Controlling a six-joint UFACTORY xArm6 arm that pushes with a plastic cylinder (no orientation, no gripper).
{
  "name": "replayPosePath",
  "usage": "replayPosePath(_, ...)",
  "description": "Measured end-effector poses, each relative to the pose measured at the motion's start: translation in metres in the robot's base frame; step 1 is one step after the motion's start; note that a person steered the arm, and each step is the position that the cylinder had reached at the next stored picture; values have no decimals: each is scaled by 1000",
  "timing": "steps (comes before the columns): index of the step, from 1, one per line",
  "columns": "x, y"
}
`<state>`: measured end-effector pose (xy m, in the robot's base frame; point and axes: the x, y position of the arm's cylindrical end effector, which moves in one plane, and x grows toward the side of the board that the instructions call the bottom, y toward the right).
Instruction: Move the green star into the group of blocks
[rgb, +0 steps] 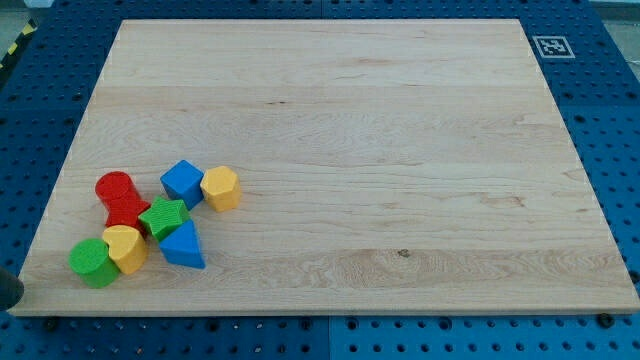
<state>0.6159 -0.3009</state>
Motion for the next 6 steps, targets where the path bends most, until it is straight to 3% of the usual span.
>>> replayPosePath(3, -10, 87)
replayPosePath(6, -42, 118)
